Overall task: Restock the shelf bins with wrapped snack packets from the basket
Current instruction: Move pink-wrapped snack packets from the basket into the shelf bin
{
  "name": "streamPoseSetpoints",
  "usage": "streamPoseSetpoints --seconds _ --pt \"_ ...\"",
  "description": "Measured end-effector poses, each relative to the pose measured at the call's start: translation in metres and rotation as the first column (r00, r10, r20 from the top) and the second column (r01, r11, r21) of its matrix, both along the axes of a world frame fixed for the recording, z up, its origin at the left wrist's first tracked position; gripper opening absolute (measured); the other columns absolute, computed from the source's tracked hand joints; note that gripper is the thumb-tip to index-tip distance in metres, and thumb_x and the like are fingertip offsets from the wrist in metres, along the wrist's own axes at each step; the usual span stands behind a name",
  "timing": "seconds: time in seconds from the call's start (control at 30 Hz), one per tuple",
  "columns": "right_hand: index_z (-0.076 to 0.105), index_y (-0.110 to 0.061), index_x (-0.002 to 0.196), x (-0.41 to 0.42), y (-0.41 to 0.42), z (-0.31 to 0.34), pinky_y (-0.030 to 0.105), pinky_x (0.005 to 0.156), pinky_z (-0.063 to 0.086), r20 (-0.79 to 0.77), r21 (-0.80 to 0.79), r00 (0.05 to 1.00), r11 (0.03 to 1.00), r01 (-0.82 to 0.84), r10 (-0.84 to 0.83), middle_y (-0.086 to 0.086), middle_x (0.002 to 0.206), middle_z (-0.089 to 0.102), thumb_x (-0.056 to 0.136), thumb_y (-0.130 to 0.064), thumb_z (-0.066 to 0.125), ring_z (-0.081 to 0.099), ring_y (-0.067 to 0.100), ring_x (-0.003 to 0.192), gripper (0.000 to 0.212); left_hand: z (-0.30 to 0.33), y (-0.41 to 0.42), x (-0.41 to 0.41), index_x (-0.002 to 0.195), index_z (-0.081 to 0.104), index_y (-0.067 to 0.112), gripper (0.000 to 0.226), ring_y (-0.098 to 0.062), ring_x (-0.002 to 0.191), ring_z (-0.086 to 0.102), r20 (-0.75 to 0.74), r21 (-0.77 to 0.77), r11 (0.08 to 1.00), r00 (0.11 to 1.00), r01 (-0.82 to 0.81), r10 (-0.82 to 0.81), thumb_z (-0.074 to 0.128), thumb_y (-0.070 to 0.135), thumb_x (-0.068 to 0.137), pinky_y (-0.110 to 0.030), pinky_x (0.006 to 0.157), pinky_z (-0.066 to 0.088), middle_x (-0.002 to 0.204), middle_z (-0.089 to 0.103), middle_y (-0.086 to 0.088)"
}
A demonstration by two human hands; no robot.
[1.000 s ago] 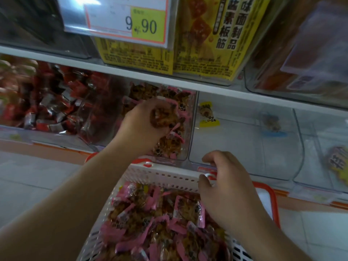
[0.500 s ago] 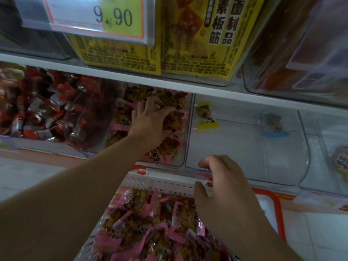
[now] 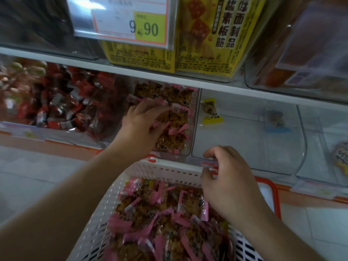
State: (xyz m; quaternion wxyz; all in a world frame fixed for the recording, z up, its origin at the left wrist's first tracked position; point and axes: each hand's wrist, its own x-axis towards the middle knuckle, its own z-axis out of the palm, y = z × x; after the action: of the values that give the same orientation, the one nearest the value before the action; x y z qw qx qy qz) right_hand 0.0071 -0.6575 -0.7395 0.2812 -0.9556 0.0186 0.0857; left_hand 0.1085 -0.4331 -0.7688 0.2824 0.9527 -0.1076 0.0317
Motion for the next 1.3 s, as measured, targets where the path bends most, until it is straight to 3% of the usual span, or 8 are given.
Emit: streamPoseSetpoints --seconds 0.13,0.3,0.43,0.63,0.83,1.03,1.13,1.3 --pt "0.068 -0.022 0.104 -0.004 0.001 0.012 -0.001 0.076 0.040 0.112 0.115 0.993 0.993 0.024 -0.037 -0.015 0.102 0.061 0.090 0.006 0.062 0.057 -0.004 0.095 0.032 0.027 0.029 -0.070 0.131 0.066 0.035 0.045 -0.013 0.125 0.047 -0.043 -0.081 0.975 0.978 -0.206 0.203 0.065 0.008 0.095 -0.028 0.100 0.040 0.134 0.052 0.017" --pt "0.069 -0.029 0.082 -0.018 0.012 0.006 0.019 0.070 0.058 -0.078 0.087 0.994 0.994 -0.065 0.072 -0.015 0.090 0.070 0.094 0.002 0.055 0.068 0.004 0.086 0.037 0.025 0.065 -0.142 0.147 0.046 0.028 0.061 -0.031 0.130 0.050 -0.233 0.048 0.888 0.859 -0.458 0.456 0.065 0.008 0.092 -0.047 0.105 0.045 0.144 0.044 -0.001" --pt "0.071 -0.032 0.117 -0.031 0.026 -0.039 0.037 0.089 0.061 -0.393 -0.148 0.905 0.960 -0.239 0.165 -0.008 0.115 0.071 0.099 -0.021 0.059 0.068 0.014 0.099 0.025 0.013 0.070 -0.160 0.156 0.022 0.019 0.066 -0.045 0.126 0.052 -0.526 0.194 0.853 0.683 -0.485 0.508 0.054 0.012 0.098 -0.059 0.102 0.047 0.146 0.039 -0.017" --pt "0.032 -0.014 0.163 -0.058 0.039 -0.109 0.044 0.128 0.029 -0.506 -0.279 0.855 0.917 -0.286 0.113 0.008 0.166 0.035 0.105 -0.046 0.056 0.036 0.031 0.151 0.071 0.010 0.073 -0.150 0.138 0.034 0.013 0.046 -0.045 0.118 0.052 -0.621 0.207 0.838 0.594 -0.506 0.511 0.052 0.015 0.095 -0.055 0.099 0.047 0.132 0.046 -0.019" --pt "0.042 -0.031 0.157 -0.070 0.049 -0.133 0.040 0.126 0.035 -0.417 -0.303 0.905 0.925 -0.228 0.087 0.000 0.157 0.028 0.096 -0.041 0.071 0.035 0.025 0.147 0.068 0.021 0.066 -0.139 0.145 0.031 0.014 0.061 -0.045 0.129 0.042 -0.599 0.186 0.805 0.585 -0.563 0.547 0.060 0.026 0.092 -0.058 0.107 0.044 0.144 0.032 -0.012" --pt "0.072 -0.033 0.131 -0.049 0.047 -0.114 0.023 0.096 0.049 -0.423 -0.112 0.904 0.987 -0.111 0.054 -0.011 0.130 0.058 0.103 -0.041 0.068 0.060 0.008 0.112 0.030 0.043 0.052 -0.137 0.137 0.048 0.015 0.045 -0.031 0.133 0.037 -0.288 -0.001 0.818 0.783 -0.576 0.551 0.057 0.018 0.093 -0.045 0.108 0.044 0.140 0.039 -0.007" --pt "0.078 -0.033 0.116 -0.038 0.048 -0.083 0.015 0.071 0.055 -0.442 0.090 0.892 0.994 -0.061 0.095 -0.013 0.100 0.077 0.107 -0.034 0.063 0.073 0.003 0.083 0.018 0.049 0.045 -0.131 0.118 0.065 0.024 0.024 -0.012 0.099 0.060 -0.268 -0.076 0.865 0.846 -0.495 0.461 0.057 0.017 0.096 -0.008 0.068 0.046 0.115 0.060 0.005" --pt "0.083 -0.043 0.101 -0.024 0.061 -0.032 0.027 0.084 0.062 -0.385 0.521 0.907 0.852 0.062 0.170 -0.016 0.101 0.081 0.104 -0.028 0.069 0.077 0.004 0.092 0.021 0.035 0.034 -0.125 0.105 0.071 0.031 0.020 -0.011 0.090 0.068 -0.546 -0.077 0.946 0.807 -0.315 0.225 0.055 0.042 0.100 -0.027 0.073 0.059 0.106 0.073 0.010"
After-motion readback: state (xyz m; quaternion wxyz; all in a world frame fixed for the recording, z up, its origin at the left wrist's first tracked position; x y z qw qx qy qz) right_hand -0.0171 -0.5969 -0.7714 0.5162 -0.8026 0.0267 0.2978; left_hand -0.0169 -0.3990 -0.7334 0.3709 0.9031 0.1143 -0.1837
